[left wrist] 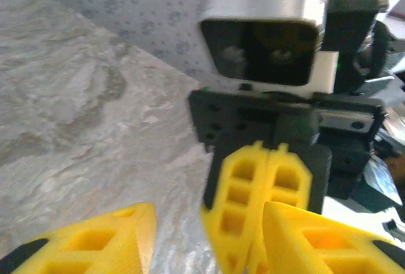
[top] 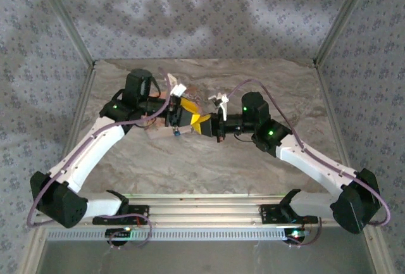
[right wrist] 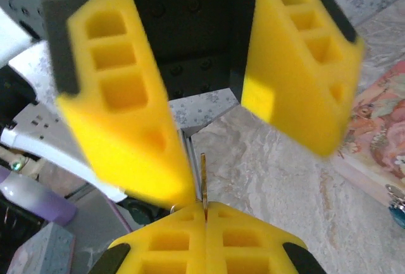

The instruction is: Unlock the padlock with the key

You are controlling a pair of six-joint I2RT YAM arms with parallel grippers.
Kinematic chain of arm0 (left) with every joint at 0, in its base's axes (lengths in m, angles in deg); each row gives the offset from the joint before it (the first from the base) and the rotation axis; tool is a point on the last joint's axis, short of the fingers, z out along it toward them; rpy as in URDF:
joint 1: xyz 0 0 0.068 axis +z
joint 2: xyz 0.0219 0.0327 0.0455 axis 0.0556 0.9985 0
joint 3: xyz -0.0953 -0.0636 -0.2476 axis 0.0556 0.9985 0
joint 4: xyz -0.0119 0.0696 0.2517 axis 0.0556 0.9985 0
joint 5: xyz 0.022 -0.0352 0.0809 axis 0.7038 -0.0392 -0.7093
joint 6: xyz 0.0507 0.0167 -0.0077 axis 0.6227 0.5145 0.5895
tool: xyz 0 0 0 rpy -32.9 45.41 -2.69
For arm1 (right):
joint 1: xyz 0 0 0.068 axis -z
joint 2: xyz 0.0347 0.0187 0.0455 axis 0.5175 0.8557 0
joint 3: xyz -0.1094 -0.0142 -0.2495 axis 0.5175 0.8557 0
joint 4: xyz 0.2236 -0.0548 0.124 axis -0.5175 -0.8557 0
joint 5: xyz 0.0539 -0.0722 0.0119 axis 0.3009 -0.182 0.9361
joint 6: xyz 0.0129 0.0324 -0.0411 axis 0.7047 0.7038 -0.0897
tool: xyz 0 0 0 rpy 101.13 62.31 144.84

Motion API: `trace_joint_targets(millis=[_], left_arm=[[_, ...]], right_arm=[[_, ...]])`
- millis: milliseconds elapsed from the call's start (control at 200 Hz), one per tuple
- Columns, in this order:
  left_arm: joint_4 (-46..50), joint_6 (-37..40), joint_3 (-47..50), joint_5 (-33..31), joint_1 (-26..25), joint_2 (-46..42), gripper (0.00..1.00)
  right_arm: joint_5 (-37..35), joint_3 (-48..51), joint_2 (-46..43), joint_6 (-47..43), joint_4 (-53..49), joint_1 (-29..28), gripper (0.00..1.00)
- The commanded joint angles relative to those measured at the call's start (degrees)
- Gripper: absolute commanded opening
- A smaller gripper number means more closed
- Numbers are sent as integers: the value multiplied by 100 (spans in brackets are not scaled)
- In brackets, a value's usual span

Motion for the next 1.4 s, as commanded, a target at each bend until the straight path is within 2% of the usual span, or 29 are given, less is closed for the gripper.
trace_joint_targets(millis=[0, 130, 285, 450, 550, 864, 1109, 1399], left_arm=[[-1374, -1301, 520, -244, 405, -471, 52], [-2442, -2297, 1190, -152, 805, -645, 54], [-3492, -3108, 1570, 108, 640, -608, 52], [-3630, -3148, 1527, 5, 72, -468, 50], [-3779, -3285, 1503, -34, -97, -282, 49], [-4231, -3524, 1587, 42, -132, 42, 48], [-4344, -3543, 1629, 140, -147, 126, 34], [-4264, -3439, 1641, 268, -184, 172, 33]], right_arm=[[-353, 207, -137, 417, 421, 166, 0], [-620, 624, -315, 879, 1095, 392, 0], [-725, 739, -391, 866, 1240, 450, 0], [-767, 774, -384, 884, 1372, 448, 0], [-765, 795, -376, 882, 1430, 448, 0], [-672, 792, -391, 862, 1471, 439, 0], [-629, 796, -383, 848, 1498, 448, 0], [-514, 800, -379, 875, 1555, 457, 0]])
